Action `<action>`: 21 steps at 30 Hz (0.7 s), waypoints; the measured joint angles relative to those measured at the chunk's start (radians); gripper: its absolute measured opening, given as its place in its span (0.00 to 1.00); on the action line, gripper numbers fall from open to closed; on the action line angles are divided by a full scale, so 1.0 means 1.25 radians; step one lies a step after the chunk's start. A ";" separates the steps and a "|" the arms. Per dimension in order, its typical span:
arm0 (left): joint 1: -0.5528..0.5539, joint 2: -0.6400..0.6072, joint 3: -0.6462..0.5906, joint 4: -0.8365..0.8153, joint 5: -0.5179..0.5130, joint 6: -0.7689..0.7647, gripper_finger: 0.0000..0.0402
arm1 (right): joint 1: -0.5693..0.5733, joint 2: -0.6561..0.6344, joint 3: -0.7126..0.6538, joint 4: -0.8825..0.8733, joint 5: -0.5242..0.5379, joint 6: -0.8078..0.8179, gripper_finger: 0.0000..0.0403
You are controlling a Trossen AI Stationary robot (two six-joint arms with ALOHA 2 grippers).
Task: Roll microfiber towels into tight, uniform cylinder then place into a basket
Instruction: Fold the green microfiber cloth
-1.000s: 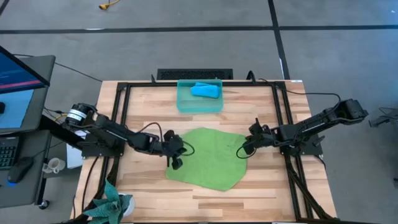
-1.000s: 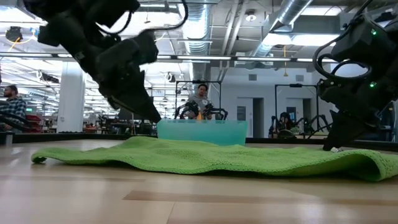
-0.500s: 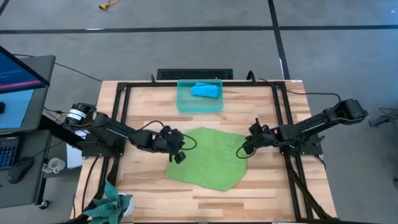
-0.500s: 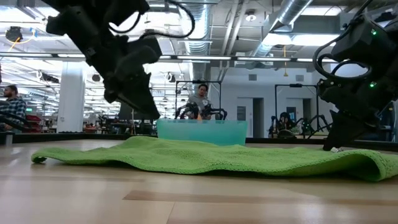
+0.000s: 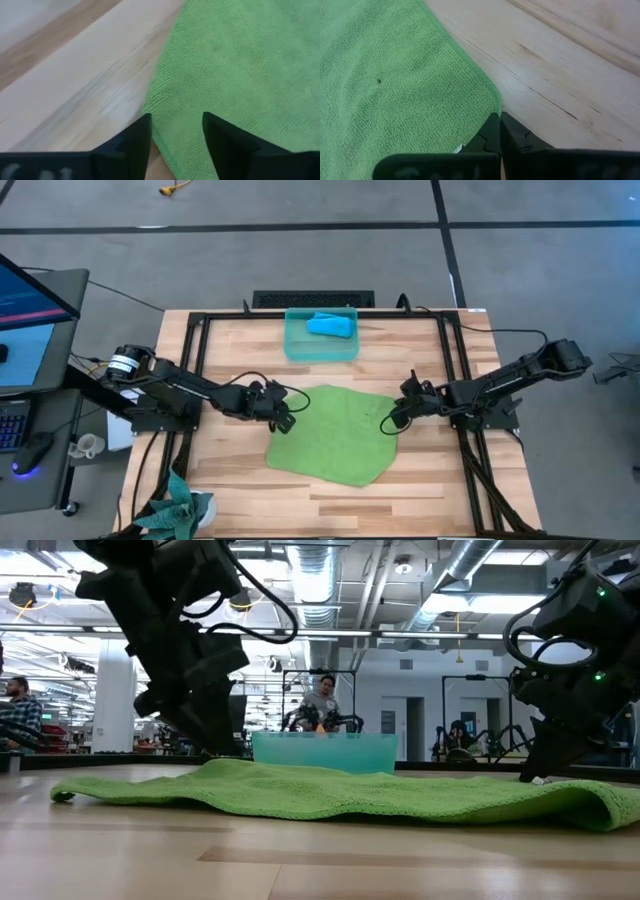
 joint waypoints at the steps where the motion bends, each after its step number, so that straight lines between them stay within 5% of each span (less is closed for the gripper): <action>1: 0.000 0.000 0.000 -0.002 -0.001 -0.007 0.45 | 0.000 0.000 0.000 0.000 0.000 0.000 0.04; 21: 0.035 0.098 0.000 0.069 0.020 0.026 0.48 | 0.000 0.000 0.000 0.000 0.000 0.000 0.04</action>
